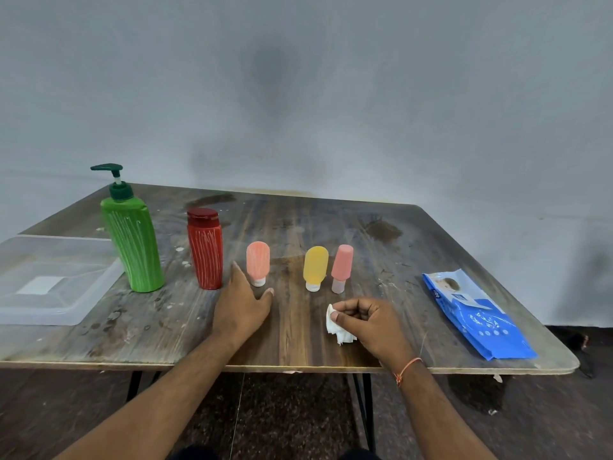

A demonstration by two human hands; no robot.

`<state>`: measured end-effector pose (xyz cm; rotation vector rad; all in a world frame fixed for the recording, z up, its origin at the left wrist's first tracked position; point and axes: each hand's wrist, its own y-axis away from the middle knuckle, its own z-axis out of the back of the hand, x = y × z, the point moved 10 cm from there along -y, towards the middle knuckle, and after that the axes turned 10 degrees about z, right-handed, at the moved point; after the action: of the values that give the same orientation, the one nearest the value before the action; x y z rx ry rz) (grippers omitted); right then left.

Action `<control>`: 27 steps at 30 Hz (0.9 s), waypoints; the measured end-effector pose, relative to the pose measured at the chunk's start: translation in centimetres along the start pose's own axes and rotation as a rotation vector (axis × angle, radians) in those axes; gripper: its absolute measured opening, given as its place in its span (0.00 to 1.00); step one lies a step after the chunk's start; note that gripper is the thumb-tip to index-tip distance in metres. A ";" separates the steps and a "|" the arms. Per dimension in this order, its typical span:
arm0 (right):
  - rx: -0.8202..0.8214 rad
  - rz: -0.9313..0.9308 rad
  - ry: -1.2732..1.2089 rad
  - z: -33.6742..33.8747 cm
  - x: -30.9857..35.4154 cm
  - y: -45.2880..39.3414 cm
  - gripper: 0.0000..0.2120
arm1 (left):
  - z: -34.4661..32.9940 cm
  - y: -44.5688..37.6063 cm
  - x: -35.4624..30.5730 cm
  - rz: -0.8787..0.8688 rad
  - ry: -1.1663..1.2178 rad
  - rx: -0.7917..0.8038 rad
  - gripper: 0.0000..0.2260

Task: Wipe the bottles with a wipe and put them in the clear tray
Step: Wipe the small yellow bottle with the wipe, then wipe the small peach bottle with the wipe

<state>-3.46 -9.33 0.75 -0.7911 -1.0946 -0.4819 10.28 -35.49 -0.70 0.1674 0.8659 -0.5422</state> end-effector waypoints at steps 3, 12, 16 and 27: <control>-0.001 -0.003 0.005 0.0 0.1 0.1 0.05 | 0.1 -1.0 -0.6 -0.018 -0.023 0.010 0.40; -0.044 -0.015 -0.066 -1.0 0.1 -0.6 0.04 | 0.1 -0.4 -1.5 -0.120 -0.028 0.195 0.27; -0.045 0.023 -0.112 -3.3 0.5 -1.6 0.05 | 0.4 0.4 -1.4 -0.149 0.014 0.253 0.27; -0.067 0.117 0.040 -7.5 0.7 -5.1 0.02 | 0.2 1.4 -1.1 -0.153 0.167 0.352 0.28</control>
<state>-2.25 -18.39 1.34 -0.8958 -0.9933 -0.4354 10.55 -33.97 0.13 0.4753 0.9456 -0.8318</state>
